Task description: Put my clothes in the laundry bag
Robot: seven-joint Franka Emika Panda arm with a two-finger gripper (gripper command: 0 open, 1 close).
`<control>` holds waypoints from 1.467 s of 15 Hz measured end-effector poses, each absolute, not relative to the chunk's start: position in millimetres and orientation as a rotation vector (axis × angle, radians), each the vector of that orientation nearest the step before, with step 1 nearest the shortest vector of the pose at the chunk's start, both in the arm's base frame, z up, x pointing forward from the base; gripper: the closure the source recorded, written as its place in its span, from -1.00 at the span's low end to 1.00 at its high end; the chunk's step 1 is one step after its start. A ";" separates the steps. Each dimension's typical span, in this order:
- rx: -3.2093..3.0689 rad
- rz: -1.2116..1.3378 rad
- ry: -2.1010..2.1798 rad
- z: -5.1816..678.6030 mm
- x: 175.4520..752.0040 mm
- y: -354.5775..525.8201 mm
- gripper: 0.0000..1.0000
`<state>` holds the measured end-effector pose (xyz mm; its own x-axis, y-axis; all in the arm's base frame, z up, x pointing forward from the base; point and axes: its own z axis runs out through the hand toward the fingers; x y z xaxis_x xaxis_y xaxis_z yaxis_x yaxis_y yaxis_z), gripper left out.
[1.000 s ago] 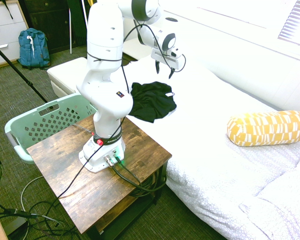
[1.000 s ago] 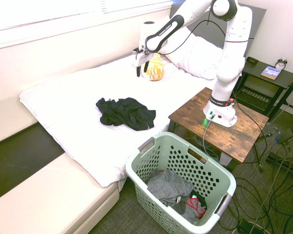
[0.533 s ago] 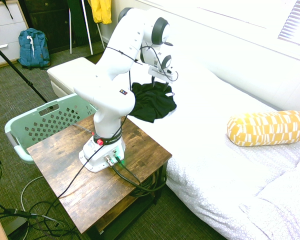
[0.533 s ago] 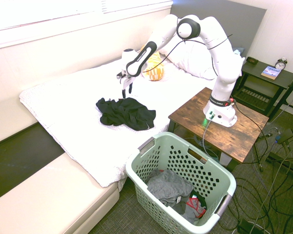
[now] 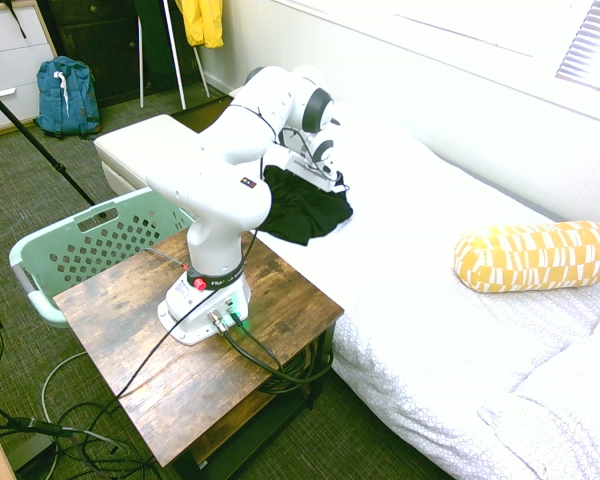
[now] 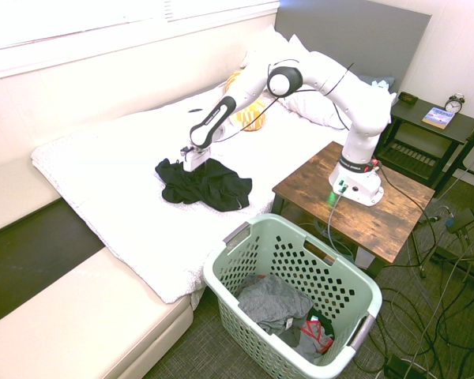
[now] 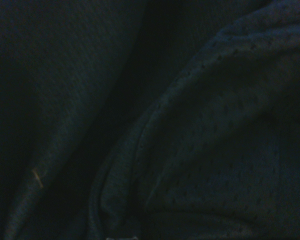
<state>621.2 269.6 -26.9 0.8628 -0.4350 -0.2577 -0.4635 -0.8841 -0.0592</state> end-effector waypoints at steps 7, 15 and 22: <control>-2.906 0.413 0.712 -47.0 621.9 271.2 1.00; -2.888 0.437 0.746 -49.5 623.1 263.1 1.00; -2.877 0.460 0.749 -50.0 623.2 257.1 1.00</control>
